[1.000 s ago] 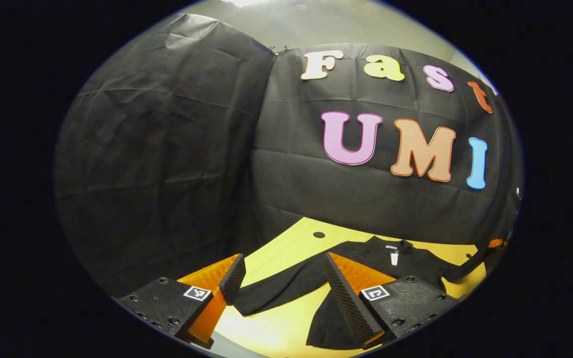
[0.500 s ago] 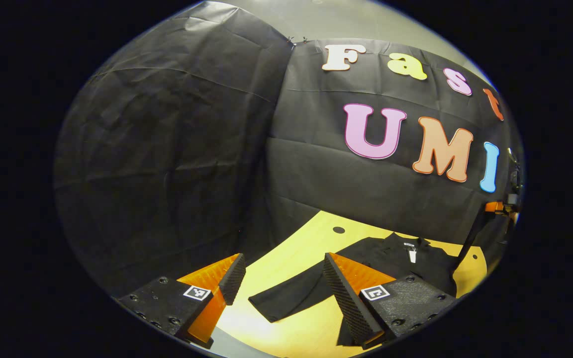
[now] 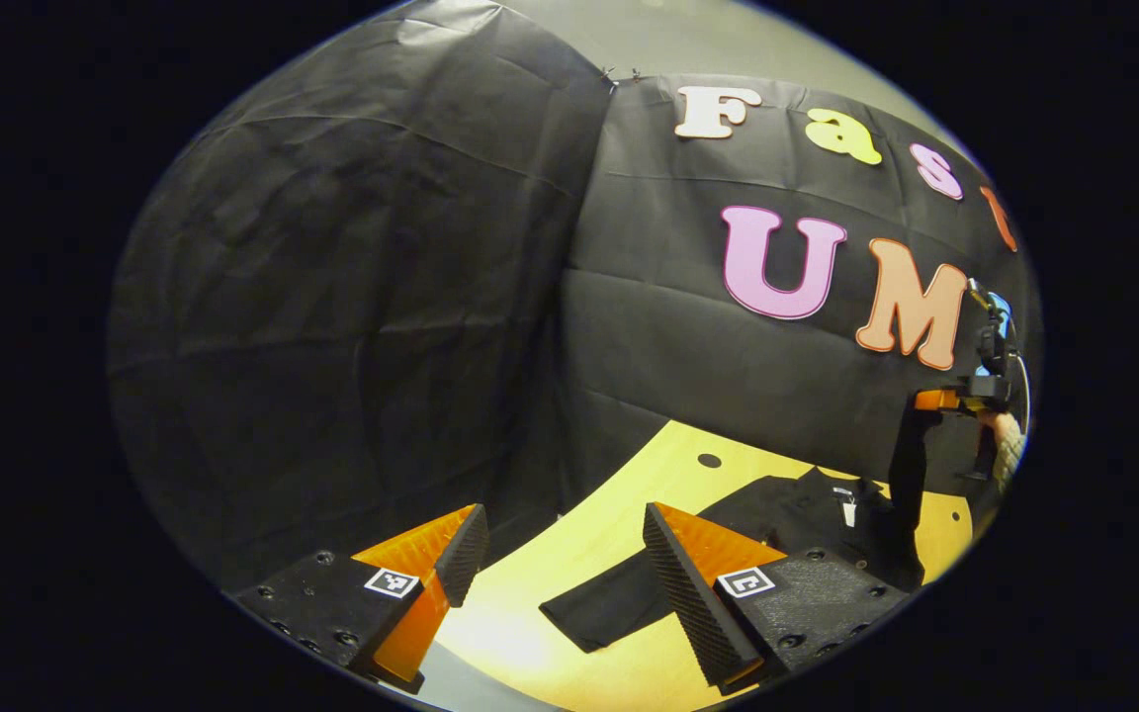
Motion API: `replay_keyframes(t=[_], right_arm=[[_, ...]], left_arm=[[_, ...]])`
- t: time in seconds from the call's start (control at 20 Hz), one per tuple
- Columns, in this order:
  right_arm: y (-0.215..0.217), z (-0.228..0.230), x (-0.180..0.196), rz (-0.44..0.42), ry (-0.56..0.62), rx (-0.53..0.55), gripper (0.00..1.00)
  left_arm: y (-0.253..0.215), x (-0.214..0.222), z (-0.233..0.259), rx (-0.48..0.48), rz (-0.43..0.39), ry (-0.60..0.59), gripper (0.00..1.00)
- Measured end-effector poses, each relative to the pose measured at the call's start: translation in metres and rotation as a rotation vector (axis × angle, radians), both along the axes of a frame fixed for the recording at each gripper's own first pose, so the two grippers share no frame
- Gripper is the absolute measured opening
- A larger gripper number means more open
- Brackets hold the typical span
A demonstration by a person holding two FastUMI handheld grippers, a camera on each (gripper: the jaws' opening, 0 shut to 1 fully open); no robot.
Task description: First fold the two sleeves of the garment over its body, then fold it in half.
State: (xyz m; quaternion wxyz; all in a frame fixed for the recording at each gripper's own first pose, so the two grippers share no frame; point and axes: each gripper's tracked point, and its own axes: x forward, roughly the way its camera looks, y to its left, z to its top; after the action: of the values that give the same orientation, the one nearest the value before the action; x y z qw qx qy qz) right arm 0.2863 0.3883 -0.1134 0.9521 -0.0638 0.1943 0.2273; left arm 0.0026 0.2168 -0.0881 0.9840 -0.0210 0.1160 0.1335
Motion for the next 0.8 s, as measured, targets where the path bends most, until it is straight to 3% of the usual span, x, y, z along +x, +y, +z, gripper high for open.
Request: replay_keyframes(t=[0.25,0.6,0.7,0.8], right_arm=[[0.073,-0.066,0.001,0.081,0.081,-0.061,0.04],[0.092,-0.135,-0.013,0.187,0.177,-0.154,0.06],[0.097,-0.141,-0.016,0.201,0.178,-0.150,0.21],[0.097,-0.135,-0.018,0.203,0.155,-0.163,0.58]], left_arm=[[0.028,-0.006,-0.001,0.019,0.059,0.012,0.92],[0.046,-0.013,-0.013,0.022,0.121,0.067,0.93],[0.047,-0.013,-0.015,0.029,0.117,0.073,0.94],[0.046,-0.013,-0.016,0.041,0.105,0.073,0.94]])
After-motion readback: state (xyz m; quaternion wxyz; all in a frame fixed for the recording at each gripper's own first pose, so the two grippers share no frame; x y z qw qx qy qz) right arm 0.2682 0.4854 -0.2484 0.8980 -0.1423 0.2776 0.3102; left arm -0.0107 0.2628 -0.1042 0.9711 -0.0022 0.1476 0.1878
